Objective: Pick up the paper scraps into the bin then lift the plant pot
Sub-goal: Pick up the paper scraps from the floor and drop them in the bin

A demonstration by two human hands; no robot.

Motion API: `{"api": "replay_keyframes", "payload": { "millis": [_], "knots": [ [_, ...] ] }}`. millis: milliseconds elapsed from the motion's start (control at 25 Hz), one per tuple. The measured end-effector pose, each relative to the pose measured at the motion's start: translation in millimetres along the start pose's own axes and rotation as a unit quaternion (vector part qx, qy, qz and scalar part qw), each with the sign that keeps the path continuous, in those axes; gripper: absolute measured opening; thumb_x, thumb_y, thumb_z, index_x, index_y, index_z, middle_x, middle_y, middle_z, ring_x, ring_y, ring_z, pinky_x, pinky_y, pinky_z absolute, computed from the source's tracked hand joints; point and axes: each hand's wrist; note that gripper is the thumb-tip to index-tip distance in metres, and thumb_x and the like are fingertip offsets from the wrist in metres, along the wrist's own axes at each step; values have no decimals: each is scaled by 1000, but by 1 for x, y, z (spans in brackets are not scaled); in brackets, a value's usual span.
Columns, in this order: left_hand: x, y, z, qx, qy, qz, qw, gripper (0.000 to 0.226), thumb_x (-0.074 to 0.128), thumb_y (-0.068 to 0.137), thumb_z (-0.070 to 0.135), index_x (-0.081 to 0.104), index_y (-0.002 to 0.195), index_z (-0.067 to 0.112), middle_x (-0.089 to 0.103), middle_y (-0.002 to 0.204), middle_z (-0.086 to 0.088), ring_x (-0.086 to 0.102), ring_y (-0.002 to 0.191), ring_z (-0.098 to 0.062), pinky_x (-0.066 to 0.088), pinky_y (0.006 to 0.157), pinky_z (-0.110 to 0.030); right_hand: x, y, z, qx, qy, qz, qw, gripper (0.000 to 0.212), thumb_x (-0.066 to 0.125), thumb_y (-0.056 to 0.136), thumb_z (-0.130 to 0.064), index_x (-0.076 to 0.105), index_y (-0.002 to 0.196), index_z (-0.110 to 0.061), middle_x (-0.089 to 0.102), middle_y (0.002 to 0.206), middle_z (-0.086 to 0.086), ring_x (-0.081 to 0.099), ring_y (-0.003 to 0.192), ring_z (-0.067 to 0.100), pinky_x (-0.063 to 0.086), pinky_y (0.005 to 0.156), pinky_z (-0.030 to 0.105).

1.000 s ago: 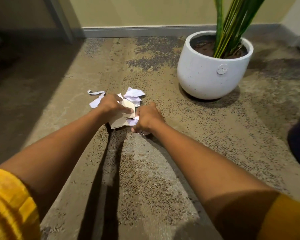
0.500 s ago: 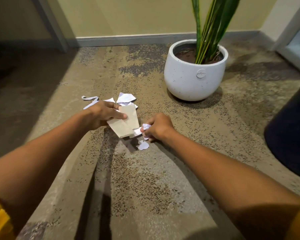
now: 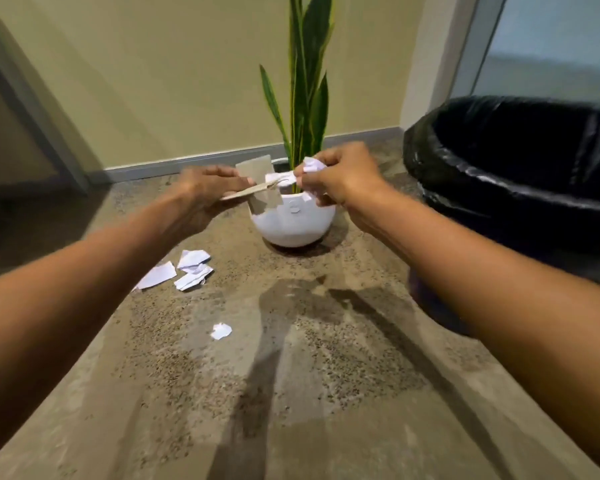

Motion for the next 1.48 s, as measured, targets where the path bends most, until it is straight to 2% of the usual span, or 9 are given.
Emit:
{"api": "replay_keyframes", "payload": {
  "millis": [120,320,520,640,800,880,1040,1200,1480],
  "knots": [
    [70,-14,40,41,-18,-75,996,17,68,78,-2,57,71,9,66,54,-1,64,47,-6,52,49,-15,-67,0,-42,-56,-23,106,993,15,77,74,-11,73,87,-3,70,84,15,64,66,19,55,53,29],
    [167,-43,89,66,-17,-97,993,15,70,75,-6,59,78,4,64,75,-11,67,53,-12,56,51,-18,-171,3,-63,6,-137,215,967,29,78,70,-3,52,63,-9,61,67,12,58,50,22,49,45,29],
    [239,-54,105,91,94,-88,988,24,68,79,-1,61,103,-4,68,103,-16,68,83,-22,58,73,-25,-224,11,-34,149,-290,128,936,18,77,75,-11,61,79,-4,56,39,8,54,39,18,41,39,22],
    [264,-58,98,98,192,-51,975,43,78,72,13,63,110,0,68,110,-12,65,100,-23,54,90,-30,-243,16,-28,165,-328,73,927,10,69,83,-13,60,84,-8,58,52,6,53,40,15,40,43,23],
    [271,-71,94,61,154,-95,982,9,68,81,2,60,84,-1,64,90,-12,65,80,-22,60,72,-33,-249,15,-23,177,-273,101,940,22,57,86,4,61,106,-4,60,83,13,62,60,22,54,54,29],
    [262,-76,93,58,141,-115,982,9,61,85,-3,57,78,0,59,77,-11,62,68,-21,57,62,-25,-245,17,-25,140,-222,155,952,28,58,84,8,63,111,2,63,91,16,62,62,28,60,71,40],
    [228,-75,92,99,146,-120,977,6,57,87,-5,60,89,-1,61,78,-13,65,68,-20,60,62,-27,-207,1,-40,35,-165,203,964,19,64,84,1,67,103,2,68,103,16,64,67,26,59,56,33],
    [168,-63,80,112,197,-103,969,8,55,88,-3,61,93,-2,62,77,-13,65,60,-15,60,55,-24,-125,-31,-46,-94,-205,74,971,6,67,84,-7,72,88,-8,68,86,5,66,74,14,54,53,16],
    [32,-36,31,40,274,-68,959,9,58,85,-4,65,87,2,63,75,-12,63,58,-13,56,50,-19,19,-38,9,-95,-209,-119,966,12,63,81,0,74,83,-4,73,87,15,69,79,25,60,65,35]
  ]
}}
Point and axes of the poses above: each hand's wrist, its own y-axis towards the middle knuckle, its own x-axis out of the palm, z = x × y
